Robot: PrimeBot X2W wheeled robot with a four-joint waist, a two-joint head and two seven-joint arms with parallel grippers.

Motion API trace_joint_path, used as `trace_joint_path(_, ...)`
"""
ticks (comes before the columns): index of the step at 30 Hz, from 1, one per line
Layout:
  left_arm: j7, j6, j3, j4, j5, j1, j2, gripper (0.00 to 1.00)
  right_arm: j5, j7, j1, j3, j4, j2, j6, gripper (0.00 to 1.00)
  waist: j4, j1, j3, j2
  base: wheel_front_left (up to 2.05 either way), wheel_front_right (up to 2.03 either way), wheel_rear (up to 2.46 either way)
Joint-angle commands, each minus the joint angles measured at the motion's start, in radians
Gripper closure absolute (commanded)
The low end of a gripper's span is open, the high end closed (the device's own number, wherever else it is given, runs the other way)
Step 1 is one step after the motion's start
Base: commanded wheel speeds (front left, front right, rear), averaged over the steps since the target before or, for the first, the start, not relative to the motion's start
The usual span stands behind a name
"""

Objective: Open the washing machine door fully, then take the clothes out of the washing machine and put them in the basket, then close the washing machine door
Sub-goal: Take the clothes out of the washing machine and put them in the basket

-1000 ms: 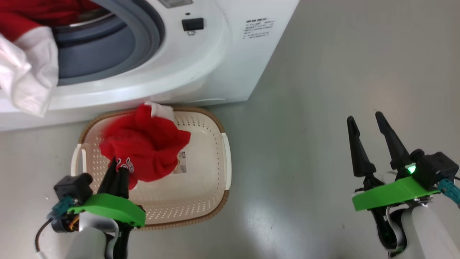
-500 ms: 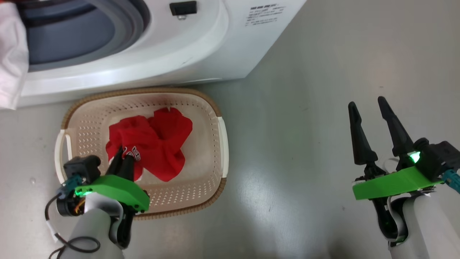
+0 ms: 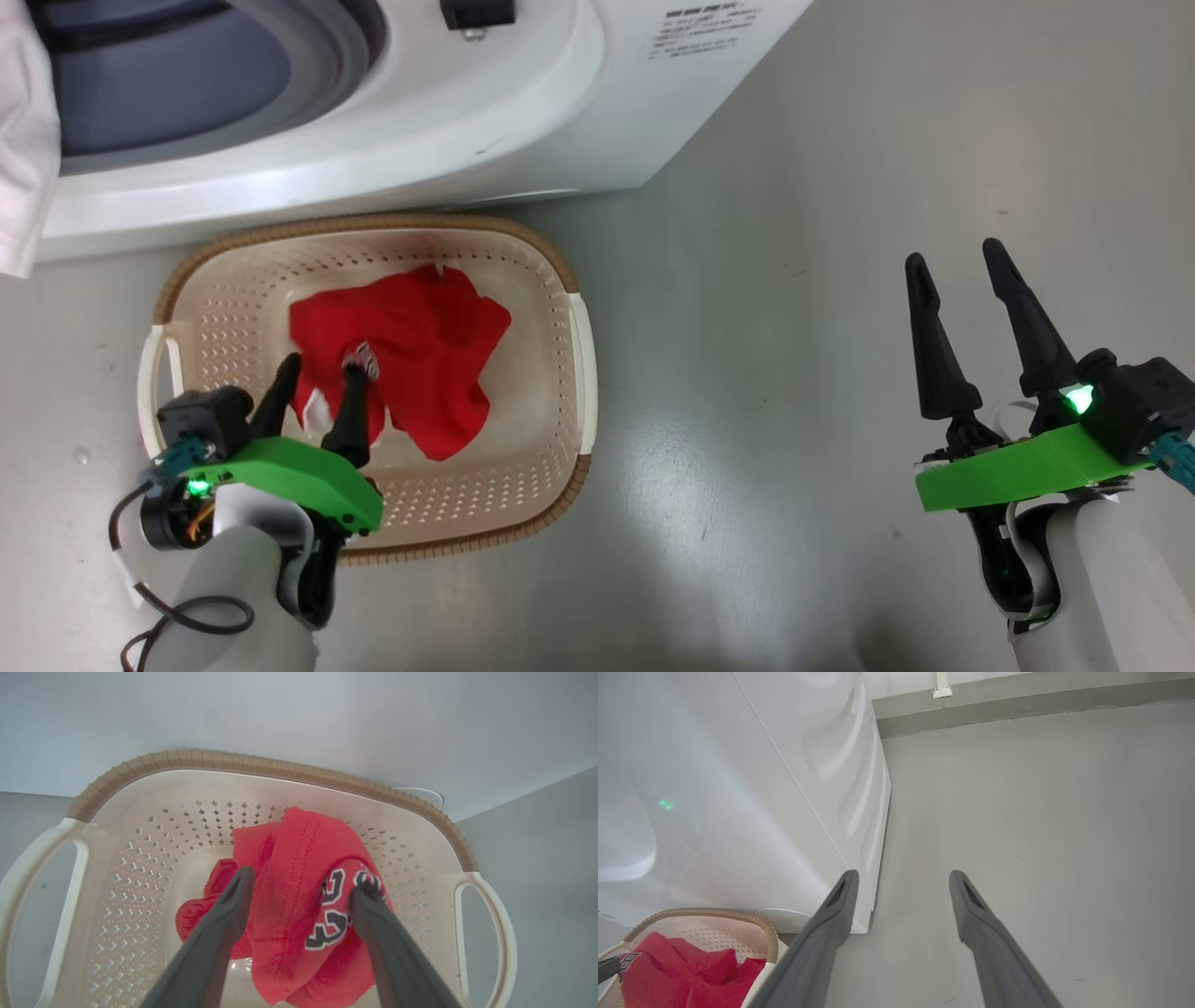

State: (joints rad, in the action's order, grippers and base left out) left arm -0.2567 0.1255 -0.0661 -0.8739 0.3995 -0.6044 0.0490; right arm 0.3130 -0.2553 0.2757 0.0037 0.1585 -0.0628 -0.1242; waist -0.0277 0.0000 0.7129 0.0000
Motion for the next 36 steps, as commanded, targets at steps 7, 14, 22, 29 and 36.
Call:
trace_joint_path(7, -0.005, 0.005, 0.021, 0.014, 0.026, 0.039, 0.025, 0.00, -0.006, -0.006, -0.010, 0.029, -0.001, -0.005, -0.007, 0.00, 0.003, 0.0000, -0.049, 0.0000, 0.00, 0.00, 0.00)
trace_joint_path(14, -0.005, 0.005, 0.055, 0.085, 0.049, 0.096, 0.020, 0.00, 0.002, -0.006, -0.031, 0.031, 0.019, -0.010, -0.007, 0.00, 0.008, 0.0000, -0.134, 0.0000, 0.00, 0.00, 0.00)
trace_joint_path(22, -0.005, 0.005, 0.101, 0.231, 0.025, 0.189, 0.020, 0.00, 0.011, -0.006, -0.060, 0.039, 0.046, -0.016, -0.007, 0.00, 0.022, 0.0000, -0.256, 0.0000, 0.00, 0.00, 0.00)
trace_joint_path(29, -0.005, 0.005, 0.123, 0.367, -0.023, 0.251, 0.022, 0.00, 0.017, -0.006, -0.085, 0.038, 0.061, -0.019, -0.007, 0.00, 0.041, 0.0000, -0.339, 0.0000, 0.00, 0.00, 0.00)
trace_joint_path(36, -0.005, 0.005, 0.143, 0.477, -0.069, 0.307, 0.027, 0.00, 0.024, -0.006, -0.110, 0.035, 0.073, -0.024, -0.007, 0.00, 0.056, 0.0000, -0.412, 0.0000, 0.00, 0.00, 0.00)
